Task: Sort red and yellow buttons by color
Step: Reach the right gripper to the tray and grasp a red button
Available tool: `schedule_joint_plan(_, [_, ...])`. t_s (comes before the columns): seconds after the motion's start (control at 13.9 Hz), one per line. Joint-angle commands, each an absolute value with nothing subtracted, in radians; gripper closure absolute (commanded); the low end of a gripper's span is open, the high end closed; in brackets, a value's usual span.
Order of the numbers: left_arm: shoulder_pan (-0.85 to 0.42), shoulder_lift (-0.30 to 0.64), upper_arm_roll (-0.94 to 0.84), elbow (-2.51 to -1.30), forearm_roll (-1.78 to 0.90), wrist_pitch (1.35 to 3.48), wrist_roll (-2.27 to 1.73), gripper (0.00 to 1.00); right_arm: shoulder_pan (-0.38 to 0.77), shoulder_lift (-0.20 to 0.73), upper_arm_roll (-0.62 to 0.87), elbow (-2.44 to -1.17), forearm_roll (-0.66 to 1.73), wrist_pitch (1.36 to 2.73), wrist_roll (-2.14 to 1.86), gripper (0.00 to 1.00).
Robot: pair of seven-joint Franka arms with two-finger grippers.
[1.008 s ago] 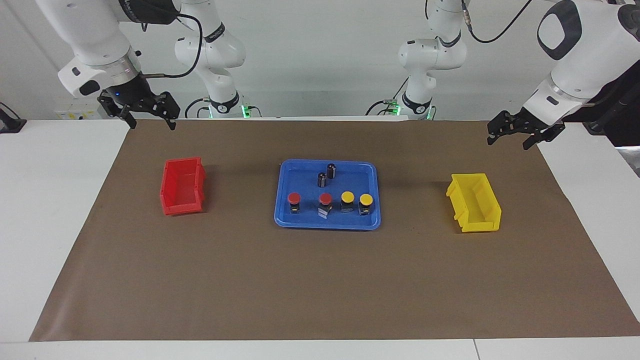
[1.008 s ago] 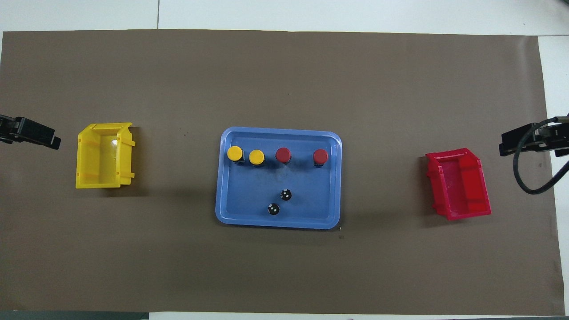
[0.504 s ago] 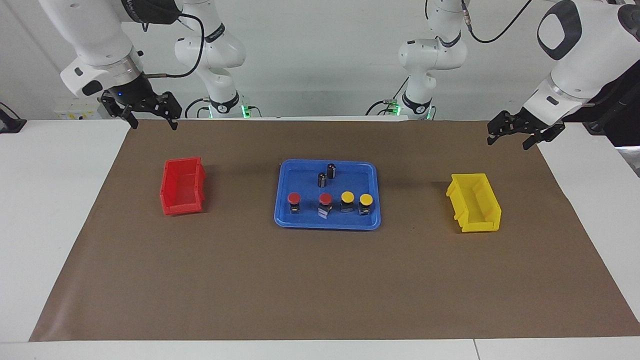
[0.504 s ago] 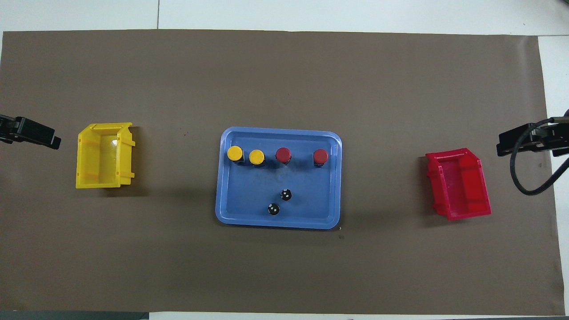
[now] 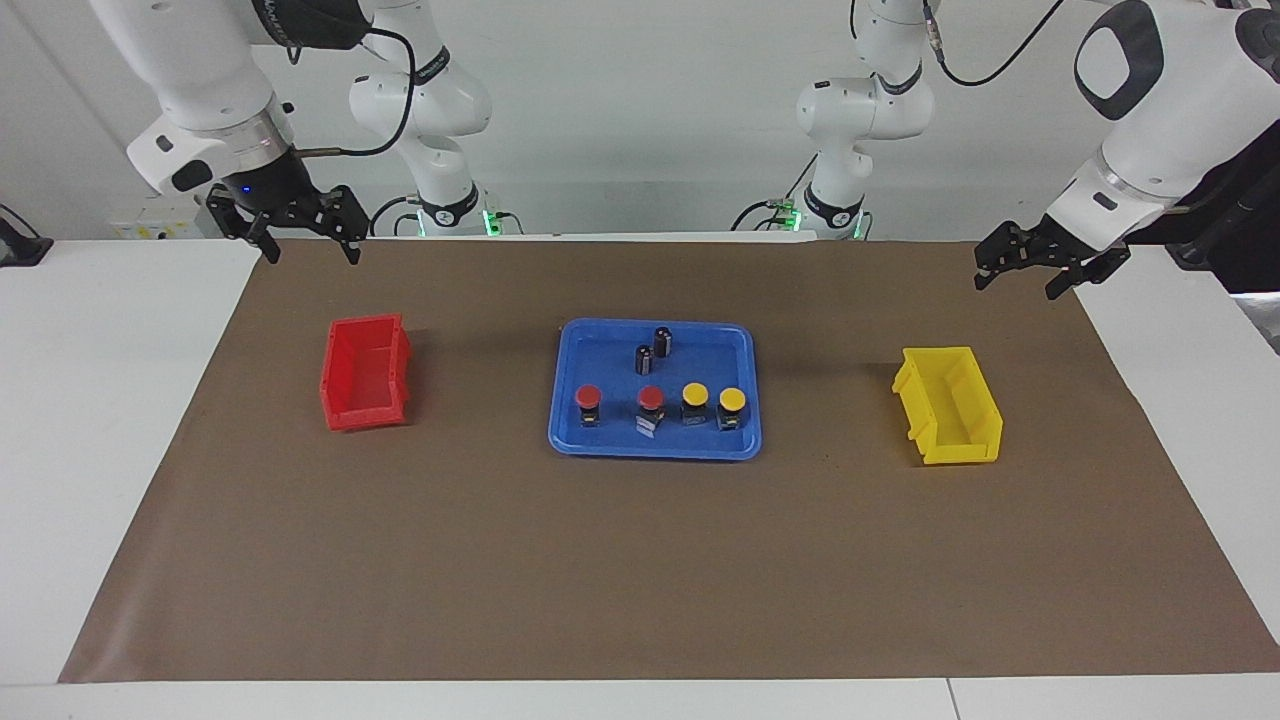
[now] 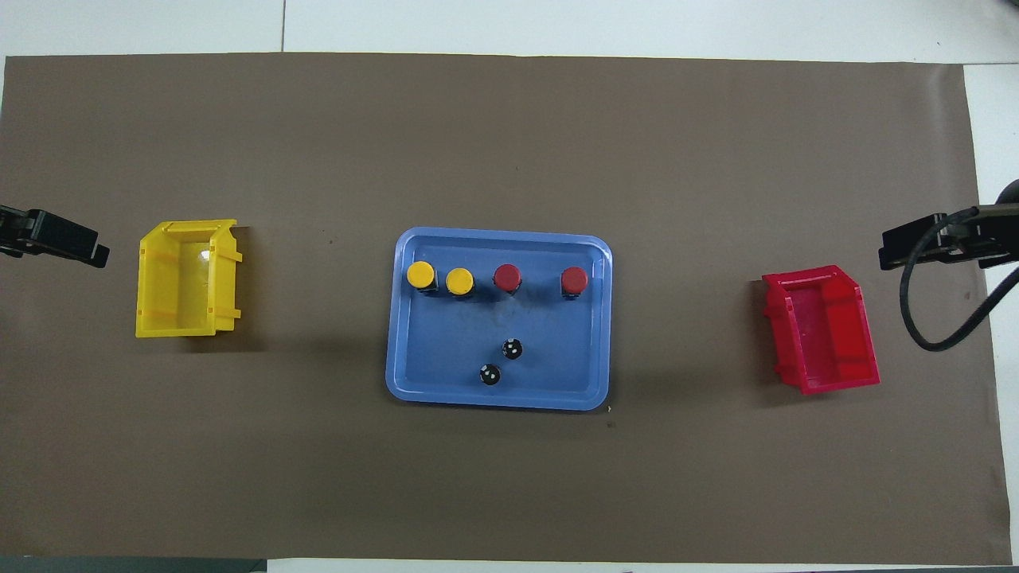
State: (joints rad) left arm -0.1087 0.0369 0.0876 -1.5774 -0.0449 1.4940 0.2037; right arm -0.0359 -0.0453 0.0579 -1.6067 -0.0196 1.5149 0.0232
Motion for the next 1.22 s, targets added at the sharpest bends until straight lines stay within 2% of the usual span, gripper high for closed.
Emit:
schedule_joint_plan(0.0, [-0.103,0.012,0.084,-1.603,-0.021,1.488,0.206,0.0,0.023,-0.043,0.092,-1.634,0.012,1.572,0.123,0.0])
schedule_joint_plan(0.29, [-0.091,0.014,0.084,-1.603,-0.018,1.511,0.204,0.0,0.188,0.081,0.095,-1.626,0.02,1.69,0.335,0.0])
schedule_joint_plan(0.5, [-0.089,0.014,0.084,-1.612,-0.018,1.535,0.207,0.0,0.316,0.195,0.095,-1.681,0.011,1.882,0.501,0.0])
schedule_joint_plan(0.86, [-0.078,0.011,0.084,-1.632,-0.017,1.609,0.207,0.0,0.321,0.133,0.097,-1.949,0.021,2.149,0.515,0.0])
schedule_joint_plan(1.15, [-0.067,0.012,0.084,-1.632,-0.017,1.623,0.204,0.0,0.379,0.187,0.097,-1.957,0.021,2.21,0.558,0.0])
